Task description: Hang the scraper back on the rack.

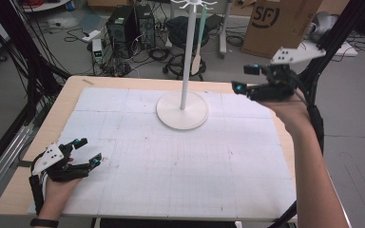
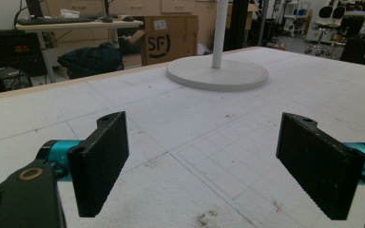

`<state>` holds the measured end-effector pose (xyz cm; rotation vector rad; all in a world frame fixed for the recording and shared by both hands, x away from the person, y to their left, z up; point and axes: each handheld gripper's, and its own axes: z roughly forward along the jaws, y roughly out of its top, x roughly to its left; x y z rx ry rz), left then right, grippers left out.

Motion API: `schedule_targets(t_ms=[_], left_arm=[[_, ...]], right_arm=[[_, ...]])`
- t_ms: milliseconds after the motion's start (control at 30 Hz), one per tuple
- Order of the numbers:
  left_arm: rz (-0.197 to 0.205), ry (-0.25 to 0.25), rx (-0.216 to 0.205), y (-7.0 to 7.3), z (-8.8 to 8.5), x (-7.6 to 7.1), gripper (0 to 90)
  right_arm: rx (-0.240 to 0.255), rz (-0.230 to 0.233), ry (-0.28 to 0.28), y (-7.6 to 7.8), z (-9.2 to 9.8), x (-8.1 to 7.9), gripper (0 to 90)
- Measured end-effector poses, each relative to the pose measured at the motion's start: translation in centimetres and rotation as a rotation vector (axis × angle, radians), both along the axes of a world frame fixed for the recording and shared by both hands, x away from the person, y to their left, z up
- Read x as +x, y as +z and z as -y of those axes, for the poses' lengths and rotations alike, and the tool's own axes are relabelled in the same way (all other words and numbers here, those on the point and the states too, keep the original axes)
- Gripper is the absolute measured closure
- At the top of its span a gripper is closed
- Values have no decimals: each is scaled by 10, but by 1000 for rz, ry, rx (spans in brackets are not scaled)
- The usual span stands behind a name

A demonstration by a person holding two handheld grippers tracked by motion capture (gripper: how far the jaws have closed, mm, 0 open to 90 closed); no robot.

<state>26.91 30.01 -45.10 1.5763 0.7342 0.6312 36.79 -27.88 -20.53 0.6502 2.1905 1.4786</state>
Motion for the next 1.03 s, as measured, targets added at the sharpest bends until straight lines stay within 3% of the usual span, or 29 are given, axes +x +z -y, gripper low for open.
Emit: schedule_targets(t_ms=[267, 567, 800, 1033], left_arm=[[3, 2, 3, 0, 0, 0, 185], [2, 6, 1, 0, 0, 0, 184], [2, 8, 1, 0, 0, 0, 184], [2, 9, 1, 0, 0, 0, 183]], right_arm=[[67, -19, 29, -75, 14, -36, 236], [67, -125, 11, -157, 20, -49, 210], [47, -126, -17, -197, 19, -66, 209], [52, -121, -42, -218, 18, -75, 203]])
